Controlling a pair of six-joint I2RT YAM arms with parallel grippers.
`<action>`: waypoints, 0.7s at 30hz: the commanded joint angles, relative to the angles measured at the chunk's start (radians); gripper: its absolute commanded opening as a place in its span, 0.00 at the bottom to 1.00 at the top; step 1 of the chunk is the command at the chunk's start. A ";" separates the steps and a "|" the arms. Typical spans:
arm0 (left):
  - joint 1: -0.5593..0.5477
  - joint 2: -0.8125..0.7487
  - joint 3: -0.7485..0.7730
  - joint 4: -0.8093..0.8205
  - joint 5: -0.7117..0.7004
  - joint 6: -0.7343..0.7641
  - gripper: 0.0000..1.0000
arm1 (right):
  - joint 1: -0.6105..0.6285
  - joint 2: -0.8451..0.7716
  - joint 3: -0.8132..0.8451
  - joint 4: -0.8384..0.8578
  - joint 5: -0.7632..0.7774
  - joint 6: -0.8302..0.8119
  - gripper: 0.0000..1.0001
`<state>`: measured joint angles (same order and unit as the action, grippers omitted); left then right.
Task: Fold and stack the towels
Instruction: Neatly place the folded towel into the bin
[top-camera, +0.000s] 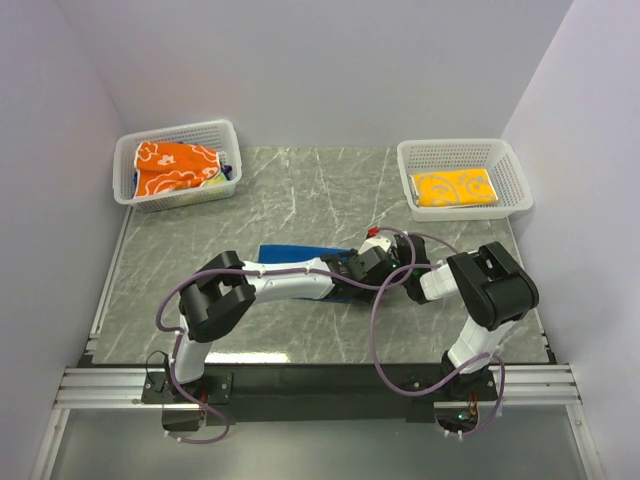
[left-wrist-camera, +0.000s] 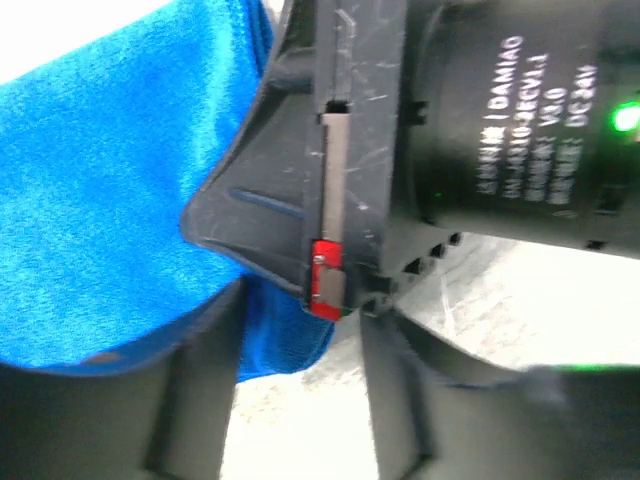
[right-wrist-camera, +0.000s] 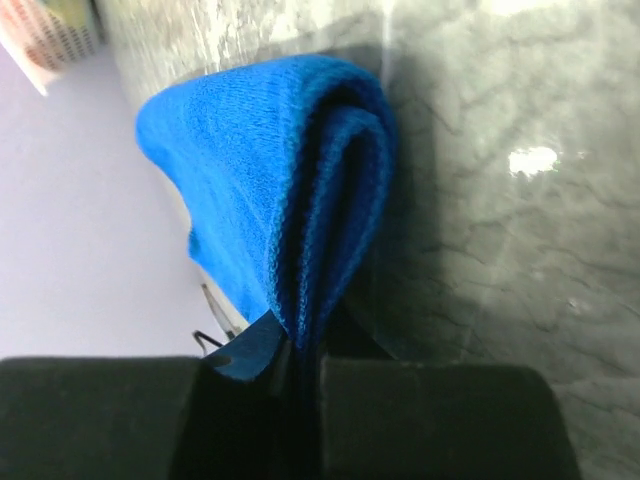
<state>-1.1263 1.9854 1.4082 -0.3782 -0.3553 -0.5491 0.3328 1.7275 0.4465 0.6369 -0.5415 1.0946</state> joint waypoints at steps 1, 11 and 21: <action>0.002 -0.063 -0.009 0.048 0.021 -0.028 0.60 | -0.011 -0.037 0.044 -0.181 0.041 -0.116 0.00; 0.049 -0.354 -0.185 0.027 0.067 -0.066 0.82 | -0.089 -0.089 0.298 -0.586 0.101 -0.447 0.00; 0.422 -0.851 -0.350 -0.243 0.076 0.072 0.93 | -0.141 -0.004 0.754 -1.011 0.193 -0.749 0.00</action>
<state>-0.8124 1.2675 1.0733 -0.5102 -0.2672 -0.5591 0.2161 1.7004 1.0554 -0.2199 -0.3943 0.4847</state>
